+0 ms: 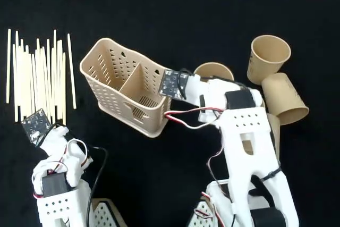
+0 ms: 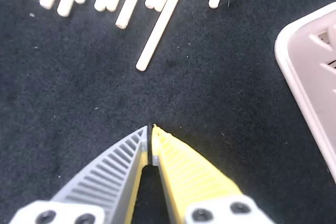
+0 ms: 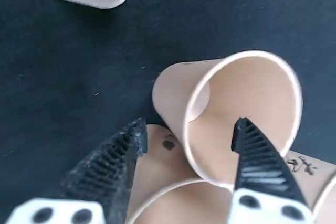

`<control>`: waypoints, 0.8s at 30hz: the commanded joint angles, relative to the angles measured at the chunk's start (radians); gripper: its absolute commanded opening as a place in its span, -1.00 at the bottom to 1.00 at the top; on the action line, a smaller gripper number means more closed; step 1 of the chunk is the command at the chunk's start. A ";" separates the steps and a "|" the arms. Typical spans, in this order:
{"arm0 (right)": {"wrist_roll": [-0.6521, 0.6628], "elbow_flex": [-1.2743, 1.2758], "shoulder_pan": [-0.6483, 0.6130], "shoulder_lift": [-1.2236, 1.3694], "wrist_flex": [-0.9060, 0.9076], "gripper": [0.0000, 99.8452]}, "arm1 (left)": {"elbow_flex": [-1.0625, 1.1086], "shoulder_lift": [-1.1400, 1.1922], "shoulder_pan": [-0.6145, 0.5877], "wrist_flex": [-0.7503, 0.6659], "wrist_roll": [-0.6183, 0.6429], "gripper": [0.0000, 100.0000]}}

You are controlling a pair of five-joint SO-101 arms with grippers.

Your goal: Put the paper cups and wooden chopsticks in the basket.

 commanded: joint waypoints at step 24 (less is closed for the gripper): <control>-0.046 -0.245 0.123 0.231 0.012 -0.97 | 0.016 -0.005 0.012 0.005 0.006 -0.94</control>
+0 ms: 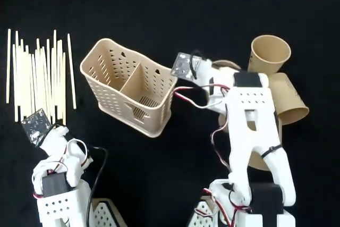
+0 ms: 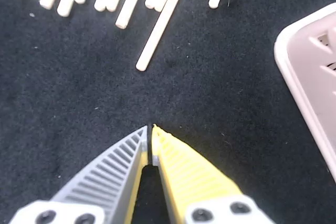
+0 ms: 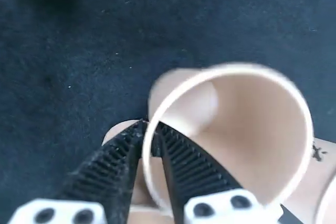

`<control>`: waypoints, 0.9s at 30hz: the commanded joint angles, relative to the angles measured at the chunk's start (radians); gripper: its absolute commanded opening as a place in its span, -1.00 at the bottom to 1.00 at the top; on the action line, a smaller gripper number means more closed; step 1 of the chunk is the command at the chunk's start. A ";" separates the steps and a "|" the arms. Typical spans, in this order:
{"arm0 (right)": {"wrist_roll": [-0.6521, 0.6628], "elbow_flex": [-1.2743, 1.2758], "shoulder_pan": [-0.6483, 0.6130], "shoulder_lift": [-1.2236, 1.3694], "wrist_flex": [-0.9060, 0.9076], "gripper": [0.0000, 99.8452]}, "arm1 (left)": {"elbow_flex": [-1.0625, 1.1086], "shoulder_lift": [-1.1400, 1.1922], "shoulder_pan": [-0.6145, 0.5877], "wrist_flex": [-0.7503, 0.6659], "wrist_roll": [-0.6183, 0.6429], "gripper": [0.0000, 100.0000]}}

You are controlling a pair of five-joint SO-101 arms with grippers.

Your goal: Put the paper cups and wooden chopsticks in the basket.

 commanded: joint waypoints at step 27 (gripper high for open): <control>-0.431 -1.132 -0.445 -0.108 0.618 -0.97 | 0.016 -0.005 0.012 0.005 0.006 -0.94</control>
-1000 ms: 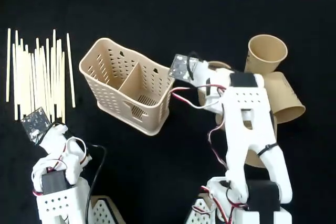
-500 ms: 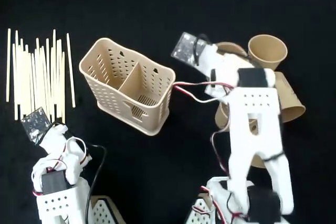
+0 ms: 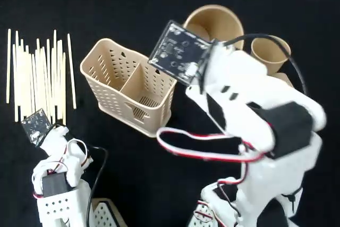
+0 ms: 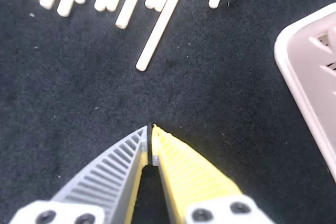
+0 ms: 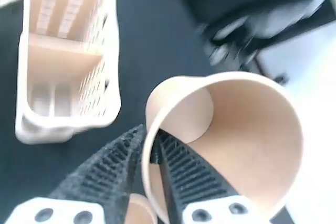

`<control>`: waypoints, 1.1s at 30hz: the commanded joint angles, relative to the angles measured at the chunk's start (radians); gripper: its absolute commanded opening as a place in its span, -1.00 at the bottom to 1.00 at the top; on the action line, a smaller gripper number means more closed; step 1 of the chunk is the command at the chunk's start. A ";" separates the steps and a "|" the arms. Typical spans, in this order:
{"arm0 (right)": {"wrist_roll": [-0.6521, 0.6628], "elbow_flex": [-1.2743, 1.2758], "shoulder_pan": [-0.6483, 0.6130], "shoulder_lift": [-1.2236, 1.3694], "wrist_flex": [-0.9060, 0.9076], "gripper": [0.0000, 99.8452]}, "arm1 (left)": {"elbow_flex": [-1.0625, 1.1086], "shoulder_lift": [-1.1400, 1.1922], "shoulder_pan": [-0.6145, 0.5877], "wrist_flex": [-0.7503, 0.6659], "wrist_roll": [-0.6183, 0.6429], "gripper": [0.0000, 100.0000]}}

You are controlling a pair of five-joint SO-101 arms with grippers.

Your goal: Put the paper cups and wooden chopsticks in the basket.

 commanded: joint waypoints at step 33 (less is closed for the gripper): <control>-0.064 0.380 -0.299 0.085 0.037 -0.97 | 0.016 -0.005 0.012 0.005 0.006 -0.94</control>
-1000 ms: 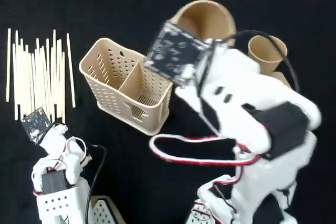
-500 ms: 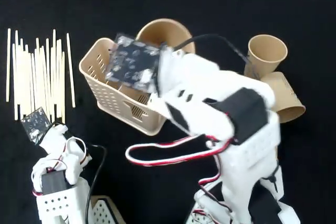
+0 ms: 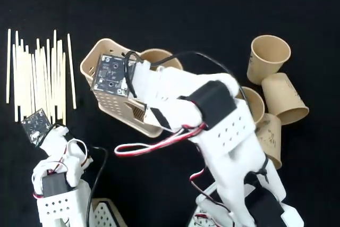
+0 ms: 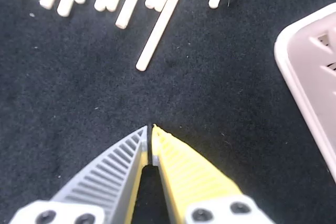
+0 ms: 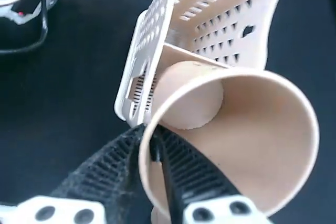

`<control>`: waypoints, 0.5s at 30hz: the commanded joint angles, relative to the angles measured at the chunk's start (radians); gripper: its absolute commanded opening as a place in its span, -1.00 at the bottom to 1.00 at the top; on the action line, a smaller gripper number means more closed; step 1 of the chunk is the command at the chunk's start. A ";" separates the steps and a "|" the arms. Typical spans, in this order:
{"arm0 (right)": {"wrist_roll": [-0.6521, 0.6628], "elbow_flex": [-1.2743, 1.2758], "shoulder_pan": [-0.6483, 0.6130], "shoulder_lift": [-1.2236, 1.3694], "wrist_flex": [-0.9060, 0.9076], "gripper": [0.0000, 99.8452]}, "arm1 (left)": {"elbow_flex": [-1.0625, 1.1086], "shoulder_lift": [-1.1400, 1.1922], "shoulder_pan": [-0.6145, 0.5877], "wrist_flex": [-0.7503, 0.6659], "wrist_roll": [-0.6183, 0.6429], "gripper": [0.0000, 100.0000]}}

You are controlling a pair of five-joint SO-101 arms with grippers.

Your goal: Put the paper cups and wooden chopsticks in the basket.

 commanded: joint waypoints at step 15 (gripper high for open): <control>0.028 -0.090 -0.008 0.104 0.037 -0.44 | 0.016 -0.005 0.012 0.005 0.006 -0.94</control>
